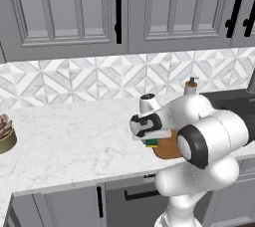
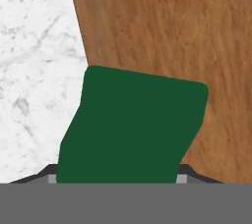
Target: Pick up the sponge from the counter and clean the cutting board by briefly scrubbing or pressing down on the cutting board. Once finished, release the sponge.
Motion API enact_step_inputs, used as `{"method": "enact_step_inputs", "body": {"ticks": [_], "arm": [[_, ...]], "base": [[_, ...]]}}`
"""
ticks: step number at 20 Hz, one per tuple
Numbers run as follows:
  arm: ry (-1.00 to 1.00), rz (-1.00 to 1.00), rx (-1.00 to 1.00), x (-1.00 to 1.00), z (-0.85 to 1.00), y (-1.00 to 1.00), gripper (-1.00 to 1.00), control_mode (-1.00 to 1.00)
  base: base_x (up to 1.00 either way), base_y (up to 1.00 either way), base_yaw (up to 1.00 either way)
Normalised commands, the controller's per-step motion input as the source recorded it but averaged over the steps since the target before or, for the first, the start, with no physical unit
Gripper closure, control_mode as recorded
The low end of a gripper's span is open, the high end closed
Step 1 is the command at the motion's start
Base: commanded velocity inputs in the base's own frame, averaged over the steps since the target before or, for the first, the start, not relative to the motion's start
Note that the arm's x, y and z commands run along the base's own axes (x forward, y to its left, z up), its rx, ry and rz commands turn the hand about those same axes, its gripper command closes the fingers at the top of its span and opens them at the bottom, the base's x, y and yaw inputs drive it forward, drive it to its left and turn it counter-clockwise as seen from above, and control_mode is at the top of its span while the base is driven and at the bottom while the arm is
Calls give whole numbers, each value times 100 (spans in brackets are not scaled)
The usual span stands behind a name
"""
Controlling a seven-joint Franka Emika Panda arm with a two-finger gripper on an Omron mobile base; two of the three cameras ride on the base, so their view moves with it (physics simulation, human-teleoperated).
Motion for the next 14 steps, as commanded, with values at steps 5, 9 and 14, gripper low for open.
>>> {"method": "enact_step_inputs", "body": {"ticks": [5, 9, 14], "arm": [[0, 3, 0, -53, -22, 0, 100, -100], [0, 3, 0, -41, -11, -11, 100, -100], [0, 4, 0, -21, -5, -38, 100, -100]], "base": [[0, 0, 0], [0, 0, 0], [0, 0, 0]]}}
